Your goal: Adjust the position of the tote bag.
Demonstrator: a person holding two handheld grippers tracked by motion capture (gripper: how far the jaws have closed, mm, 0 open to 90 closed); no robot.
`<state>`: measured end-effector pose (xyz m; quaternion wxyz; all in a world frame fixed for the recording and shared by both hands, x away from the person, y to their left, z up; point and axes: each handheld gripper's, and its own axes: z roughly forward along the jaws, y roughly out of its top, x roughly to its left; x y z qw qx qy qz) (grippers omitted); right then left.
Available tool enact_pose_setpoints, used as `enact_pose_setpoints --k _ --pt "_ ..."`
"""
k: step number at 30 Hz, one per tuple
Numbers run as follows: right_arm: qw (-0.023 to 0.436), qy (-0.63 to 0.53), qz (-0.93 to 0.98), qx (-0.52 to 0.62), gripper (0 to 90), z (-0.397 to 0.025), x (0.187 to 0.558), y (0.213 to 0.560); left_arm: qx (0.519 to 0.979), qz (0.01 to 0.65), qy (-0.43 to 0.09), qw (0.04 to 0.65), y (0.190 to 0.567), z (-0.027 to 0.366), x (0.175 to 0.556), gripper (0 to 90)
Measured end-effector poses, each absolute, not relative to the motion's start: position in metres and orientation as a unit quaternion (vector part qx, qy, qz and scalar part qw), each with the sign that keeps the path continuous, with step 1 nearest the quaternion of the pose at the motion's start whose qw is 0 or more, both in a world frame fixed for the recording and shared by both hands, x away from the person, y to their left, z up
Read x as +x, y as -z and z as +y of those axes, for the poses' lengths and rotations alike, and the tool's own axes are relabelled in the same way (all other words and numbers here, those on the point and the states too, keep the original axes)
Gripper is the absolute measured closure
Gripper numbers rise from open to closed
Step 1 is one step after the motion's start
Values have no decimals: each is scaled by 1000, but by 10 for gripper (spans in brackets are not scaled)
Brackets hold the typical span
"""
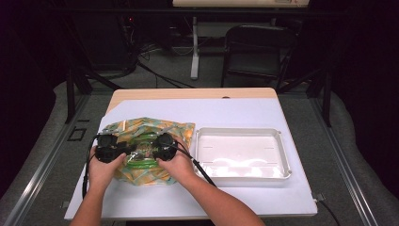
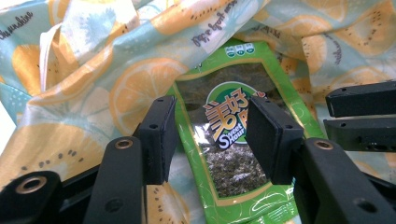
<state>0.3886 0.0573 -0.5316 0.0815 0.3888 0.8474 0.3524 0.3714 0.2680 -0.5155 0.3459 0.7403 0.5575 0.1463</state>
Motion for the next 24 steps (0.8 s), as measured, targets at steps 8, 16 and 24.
enact_pose_setpoints --k 8,16,24 --pt "95 -353 849 383 714 61 385 539 740 560 -143 342 517 267 372 525" --pt "89 -353 849 382 744 60 384 541 741 565 -137 337 520 268 373 520" --pt "86 -358 846 385 745 59 384 542 738 565 -133 344 520 270 373 514"
